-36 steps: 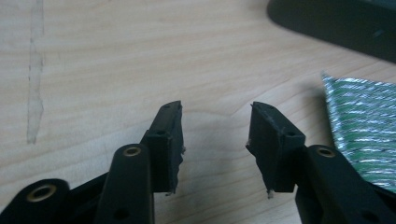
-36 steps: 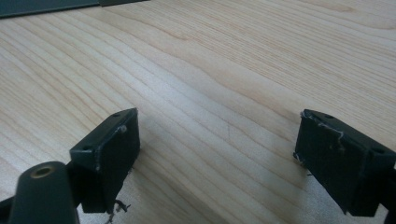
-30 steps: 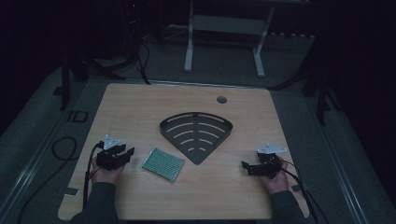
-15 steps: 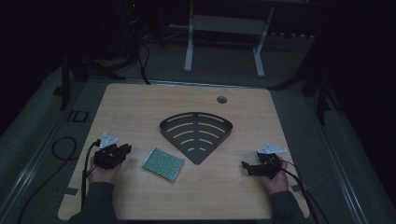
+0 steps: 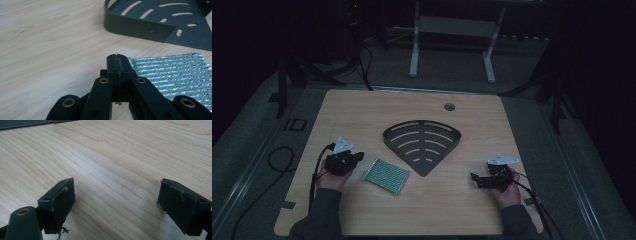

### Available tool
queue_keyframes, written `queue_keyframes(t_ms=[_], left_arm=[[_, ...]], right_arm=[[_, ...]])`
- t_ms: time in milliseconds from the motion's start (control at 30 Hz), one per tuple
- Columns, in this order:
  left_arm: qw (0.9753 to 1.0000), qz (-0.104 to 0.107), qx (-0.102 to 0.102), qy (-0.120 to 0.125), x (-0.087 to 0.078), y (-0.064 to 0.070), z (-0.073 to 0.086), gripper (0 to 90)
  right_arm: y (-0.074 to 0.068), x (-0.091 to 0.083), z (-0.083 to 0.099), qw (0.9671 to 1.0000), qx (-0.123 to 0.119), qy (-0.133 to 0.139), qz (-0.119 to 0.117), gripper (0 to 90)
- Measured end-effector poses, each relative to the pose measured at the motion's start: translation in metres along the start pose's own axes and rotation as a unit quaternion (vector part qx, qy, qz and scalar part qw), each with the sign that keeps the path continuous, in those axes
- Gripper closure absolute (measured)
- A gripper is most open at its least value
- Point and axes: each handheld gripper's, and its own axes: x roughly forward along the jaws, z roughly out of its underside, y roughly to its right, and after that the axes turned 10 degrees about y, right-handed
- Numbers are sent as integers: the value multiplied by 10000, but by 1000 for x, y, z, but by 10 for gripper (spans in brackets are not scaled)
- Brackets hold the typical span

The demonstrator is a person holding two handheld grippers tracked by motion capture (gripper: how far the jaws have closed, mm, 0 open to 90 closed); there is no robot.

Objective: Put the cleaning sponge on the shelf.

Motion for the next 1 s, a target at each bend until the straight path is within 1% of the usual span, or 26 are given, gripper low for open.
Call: queue_keyframes(t_ms=[100, 133, 167, 200, 267, 367, 400, 433, 467, 500, 567, 633, 700, 767, 867, 1000], left_arm=[[9999, 79, 87, -26, 8, 6, -7, 900], [9999, 79, 87, -26, 8, 6, -7, 900], [9998, 130, 124, -36, 13, 9, -11, 900], [9998, 130, 124, -36, 13, 9, -11, 900], [9996, 179, 187, -71, 21, 14, -15, 900], [9995, 230, 210, -92, 25, 17, -17, 900], [9993, 262, 241, -139, 30, 19, -19, 900], [9993, 262, 241, -139, 30, 19, -19, 900], [9990, 299, 272, -188, 35, 21, -20, 900], [9989, 324, 265, -197, 38, 22, -20, 900], [9986, 356, 314, -242, 42, 24, -20, 900], [9985, 389, 306, -252, 45, 24, -20, 900], [9982, 429, 311, -278, 50, 27, -20, 900], [9980, 440, 324, -309, 52, 28, -20, 900], [9973, 532, 348, -372, 56, 30, -20, 900], [9968, 563, 365, -434, 59, 32, -19, 900]], right_arm=[[0, 0, 0, 10000, 0, 0, 0, 136], [0, 0, 0, 10000, 0, 0, 0, 136], [0, 0, 0, 10000, 1, -1, 1, 136], [0, 0, 0, 10000, 1, -1, 1, 136], [0, 0, 0, 10000, -6, 5, 1, 136], [0, 0, 0, 10000, 3, 0, 2, 136], [0, 0, 0, 10000, 2, -1, 1, 136], [0, 0, 0, 10000, 3, 0, 1, 136], [0, 0, 0, 10000, 10, -1, 3, 136], [0, 0, 0, 10000, 10, -2, 3, 136], [0, 0, 0, 10000, 4, 0, 2, 136], [0, 0, 0, 10000, 4, 0, 2, 136], [0, 0, 0, 10000, 4, -1, 1, 136], [0, 0, 0, 10000, 4, 0, 2, 136], [0, 0, 0, 10000, 4, 0, 1, 136], [0, 0, 0, 10000, 5, 0, 2, 136]])
